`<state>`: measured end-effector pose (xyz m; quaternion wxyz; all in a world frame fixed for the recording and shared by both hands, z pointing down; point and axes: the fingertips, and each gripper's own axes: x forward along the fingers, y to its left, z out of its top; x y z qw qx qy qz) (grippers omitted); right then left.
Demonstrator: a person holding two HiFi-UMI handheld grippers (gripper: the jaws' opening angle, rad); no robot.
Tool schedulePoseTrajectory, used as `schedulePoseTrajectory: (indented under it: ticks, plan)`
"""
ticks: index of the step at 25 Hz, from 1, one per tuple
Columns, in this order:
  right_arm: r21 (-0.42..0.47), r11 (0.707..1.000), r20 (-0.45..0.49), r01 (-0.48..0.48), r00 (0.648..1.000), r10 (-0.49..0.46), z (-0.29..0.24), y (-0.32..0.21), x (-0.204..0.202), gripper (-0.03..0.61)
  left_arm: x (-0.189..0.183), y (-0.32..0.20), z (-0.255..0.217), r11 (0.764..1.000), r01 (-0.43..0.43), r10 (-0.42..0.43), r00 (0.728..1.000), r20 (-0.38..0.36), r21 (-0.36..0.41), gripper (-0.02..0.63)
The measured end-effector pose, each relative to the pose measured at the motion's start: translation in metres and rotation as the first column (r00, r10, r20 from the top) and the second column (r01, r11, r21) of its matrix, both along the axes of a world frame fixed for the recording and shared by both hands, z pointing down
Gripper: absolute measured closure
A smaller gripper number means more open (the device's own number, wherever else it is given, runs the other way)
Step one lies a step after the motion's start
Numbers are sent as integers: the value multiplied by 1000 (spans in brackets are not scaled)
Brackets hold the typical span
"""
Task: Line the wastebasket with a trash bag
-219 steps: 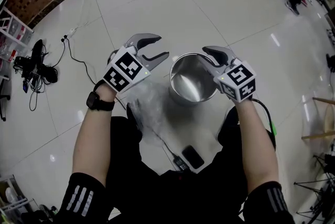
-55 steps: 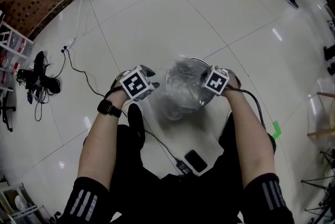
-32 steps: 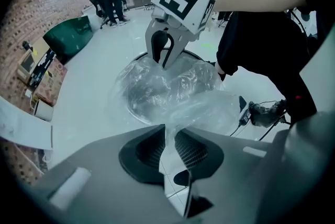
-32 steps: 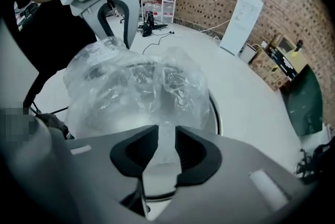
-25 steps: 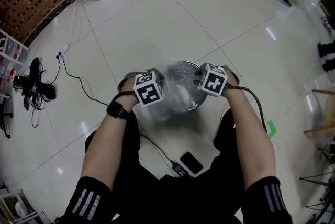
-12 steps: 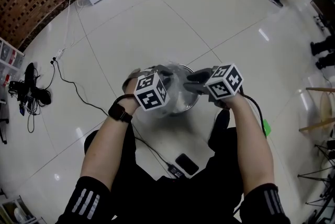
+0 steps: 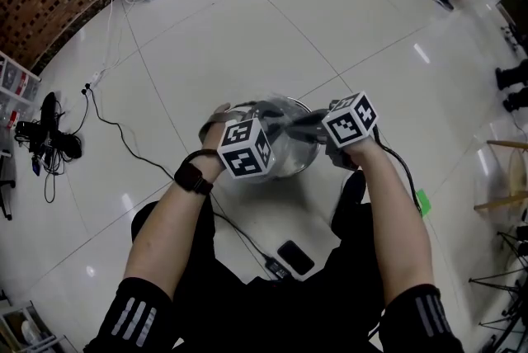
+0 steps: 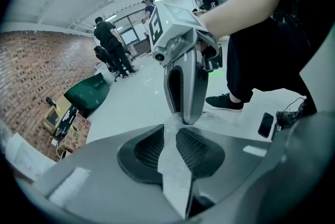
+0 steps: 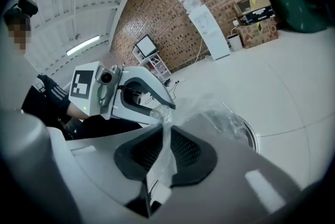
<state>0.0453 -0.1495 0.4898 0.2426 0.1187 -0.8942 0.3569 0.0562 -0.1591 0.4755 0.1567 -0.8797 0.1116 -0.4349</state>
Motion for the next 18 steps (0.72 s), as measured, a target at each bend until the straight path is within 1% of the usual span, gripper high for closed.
schedulePoseTrajectory:
  ticks: [1, 2, 5, 10, 13, 16, 18]
  plan:
    - [9, 1000, -21, 8, 1000, -8, 2, 0, 2, 546, -2, -1, 1, 1000, 1, -1, 1000, 3, -6, 536]
    - [19, 1000, -46, 15, 999, -14, 4, -1, 5, 564, -4, -2, 1, 1000, 4, -4, 1000, 4, -12, 513]
    - [54, 998, -119, 8, 993, -2, 5, -6, 18, 569, -13, -4, -5, 1000, 18, -18, 1000, -8, -25, 481]
    - [115, 991, -185, -64, 979, 85, -6, -22, 51, 571, -27, -9, -31, 999, 38, -39, 998, -47, -26, 479]
    - [142, 985, -223, -94, 967, 124, -3, -26, 68, 571, -34, -7, -35, 998, 46, -48, 997, -54, -36, 480]
    - [163, 982, -287, -100, 947, 144, 4, -27, 83, 571, -33, 2, -27, 998, 25, -27, 999, -34, -65, 486]
    - [175, 980, -347, -96, 925, 153, 12, -28, 93, 571, -30, 8, -15, 996, 5, -5, 1000, 7, -85, 486]
